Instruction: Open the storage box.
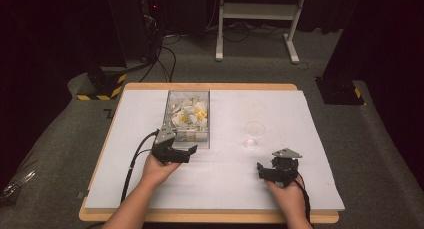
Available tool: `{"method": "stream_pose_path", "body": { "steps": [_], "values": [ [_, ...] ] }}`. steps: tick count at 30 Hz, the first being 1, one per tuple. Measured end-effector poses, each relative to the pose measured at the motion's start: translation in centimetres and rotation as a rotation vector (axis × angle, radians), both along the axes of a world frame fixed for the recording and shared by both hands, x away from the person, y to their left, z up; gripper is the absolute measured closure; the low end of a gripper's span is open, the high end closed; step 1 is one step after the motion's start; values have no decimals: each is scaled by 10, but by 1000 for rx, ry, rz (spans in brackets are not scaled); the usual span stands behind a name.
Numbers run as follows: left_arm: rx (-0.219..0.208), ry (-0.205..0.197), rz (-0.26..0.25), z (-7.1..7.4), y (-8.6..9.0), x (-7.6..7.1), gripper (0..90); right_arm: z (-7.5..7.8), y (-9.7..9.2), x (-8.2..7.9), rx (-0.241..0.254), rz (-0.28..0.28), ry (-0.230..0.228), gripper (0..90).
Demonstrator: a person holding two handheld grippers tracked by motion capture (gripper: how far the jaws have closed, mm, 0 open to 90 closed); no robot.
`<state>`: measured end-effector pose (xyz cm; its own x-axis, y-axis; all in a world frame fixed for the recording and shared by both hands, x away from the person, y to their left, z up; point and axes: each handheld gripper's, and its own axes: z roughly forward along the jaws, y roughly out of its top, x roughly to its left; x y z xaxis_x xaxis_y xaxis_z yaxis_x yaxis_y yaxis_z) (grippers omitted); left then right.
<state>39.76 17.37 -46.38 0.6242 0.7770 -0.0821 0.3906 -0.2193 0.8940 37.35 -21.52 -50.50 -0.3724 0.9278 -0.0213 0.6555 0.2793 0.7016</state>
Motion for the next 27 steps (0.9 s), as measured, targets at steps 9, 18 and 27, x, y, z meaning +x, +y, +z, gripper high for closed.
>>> {"method": "stream_pose_path", "body": {
  "steps": [9,18,27],
  "values": [
    [-12,-12,5,-1,-4,0,45,0,0,0,0,0,0,96],
    [-15,-26,25,-2,-4,-2,82,0,0,0,1,0,0,96],
    [-8,-37,36,-3,-3,-6,116,0,0,0,1,0,0,96]
  ]
}}
